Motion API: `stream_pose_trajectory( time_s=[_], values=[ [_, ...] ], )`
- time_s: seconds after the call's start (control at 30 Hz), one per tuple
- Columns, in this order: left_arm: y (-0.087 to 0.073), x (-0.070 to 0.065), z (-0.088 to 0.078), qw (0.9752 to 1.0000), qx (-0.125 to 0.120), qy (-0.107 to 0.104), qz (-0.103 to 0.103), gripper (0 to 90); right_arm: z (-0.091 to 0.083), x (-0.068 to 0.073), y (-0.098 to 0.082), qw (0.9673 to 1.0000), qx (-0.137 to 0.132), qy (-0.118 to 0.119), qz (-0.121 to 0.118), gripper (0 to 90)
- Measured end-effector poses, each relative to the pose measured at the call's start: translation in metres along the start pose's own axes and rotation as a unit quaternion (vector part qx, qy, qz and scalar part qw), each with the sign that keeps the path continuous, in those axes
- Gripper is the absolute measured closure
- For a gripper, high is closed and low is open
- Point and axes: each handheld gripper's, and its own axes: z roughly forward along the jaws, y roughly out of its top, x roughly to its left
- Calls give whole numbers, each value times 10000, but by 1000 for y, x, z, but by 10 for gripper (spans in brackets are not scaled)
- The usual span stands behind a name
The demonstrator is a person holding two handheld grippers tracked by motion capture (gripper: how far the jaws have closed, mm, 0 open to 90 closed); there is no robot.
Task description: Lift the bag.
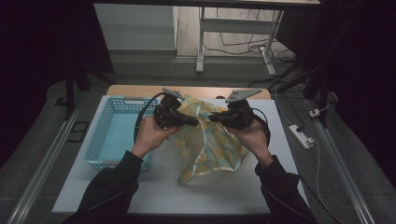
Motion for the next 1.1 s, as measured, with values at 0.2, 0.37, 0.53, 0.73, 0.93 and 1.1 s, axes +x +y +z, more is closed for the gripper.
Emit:
stream_pose_trajectory(
  time_s=[0.2, 0.37, 0.53, 0.73, 0.93, 1.1],
  values=[
    [13, 0, -13, 9998, -153, -88, -1, 899, -7, 3, 13, 9999, -59, -18, -97, 900],
    [27, -5, -25, 9997, -222, -52, 113, 899, -12, 5, 23, 9998, -165, 39, -113, 900],
    [40, -9, -36, 9994, -298, 31, 200, 899, -19, 7, 35, 9995, -260, 38, -193, 900],
    [53, -10, -49, 9985, -491, 92, 233, 899, -29, 8, 50, 9990, -331, -65, -297, 900],
    [62, -13, -62, 9973, -672, 136, 267, 899, -38, 4, 63, 9986, -416, -119, -294, 900],
    [71, -15, -72, 9958, -869, 141, 271, 900, -48, 1, 75, 9980, -513, -215, -301, 900]
  ],
)
